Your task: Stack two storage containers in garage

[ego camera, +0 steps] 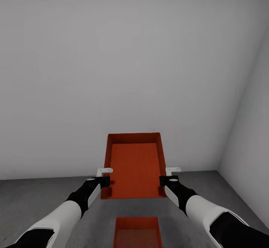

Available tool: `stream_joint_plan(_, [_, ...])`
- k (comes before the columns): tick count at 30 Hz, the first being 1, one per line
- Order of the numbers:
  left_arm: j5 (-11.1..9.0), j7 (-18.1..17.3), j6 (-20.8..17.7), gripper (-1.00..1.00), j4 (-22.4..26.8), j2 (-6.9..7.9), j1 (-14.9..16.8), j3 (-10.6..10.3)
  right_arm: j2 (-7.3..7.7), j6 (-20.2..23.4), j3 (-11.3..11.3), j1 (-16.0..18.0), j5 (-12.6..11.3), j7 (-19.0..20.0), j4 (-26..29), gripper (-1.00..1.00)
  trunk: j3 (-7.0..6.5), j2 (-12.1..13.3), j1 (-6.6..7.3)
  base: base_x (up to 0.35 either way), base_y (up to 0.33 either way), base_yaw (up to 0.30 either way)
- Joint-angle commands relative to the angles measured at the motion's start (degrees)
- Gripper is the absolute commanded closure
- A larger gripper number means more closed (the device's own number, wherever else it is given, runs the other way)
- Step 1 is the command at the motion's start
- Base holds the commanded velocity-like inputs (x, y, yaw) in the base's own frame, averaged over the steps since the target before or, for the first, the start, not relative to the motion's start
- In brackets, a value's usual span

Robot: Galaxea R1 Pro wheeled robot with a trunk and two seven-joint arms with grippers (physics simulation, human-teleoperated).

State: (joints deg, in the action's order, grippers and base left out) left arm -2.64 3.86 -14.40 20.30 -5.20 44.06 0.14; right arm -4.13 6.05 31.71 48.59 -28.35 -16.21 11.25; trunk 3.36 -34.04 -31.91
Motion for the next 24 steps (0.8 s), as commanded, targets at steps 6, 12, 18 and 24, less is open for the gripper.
stream_joint_plan(6, [-0.5, 0.4, 0.7, 1.00, 0.3, -0.08, 0.1, -0.3, -0.18, 0.4, 1.8, 0.0, -2.1, 1.0, 0.0, 1.00, 0.67, -0.1, -0.02, 0.000, 0.000, 0.000])
stream_joint_plan(12, [-0.5, 0.4, 0.7, 1.00, 0.3, -0.08, 0.1, -0.3, -0.17, 0.4, 1.8, 0.0, -2.1, 1.0, 0.0, 1.00, 1.23, -0.1, -0.02, 0.000, 0.000, 0.000])
stream_joint_plan(18, [-0.5, 0.4, 0.7, 1.00, 0.3, -0.08, 0.1, -0.3, -0.17, 0.4, 1.8, 0.0, -2.1, 1.0, 0.0, 1.00, 1.78, -0.1, -0.02, 0.000, 0.000, 0.000])
stream_joint_plan(24, [-0.5, 0.4, 0.7, 1.00, 0.3, -0.08, 0.1, -0.3, -0.17, 0.4, 1.8, 0.0, -2.1, 1.0, 0.0, 1.00, 2.34, -0.1, -0.02, 0.000, 0.000, 0.000])
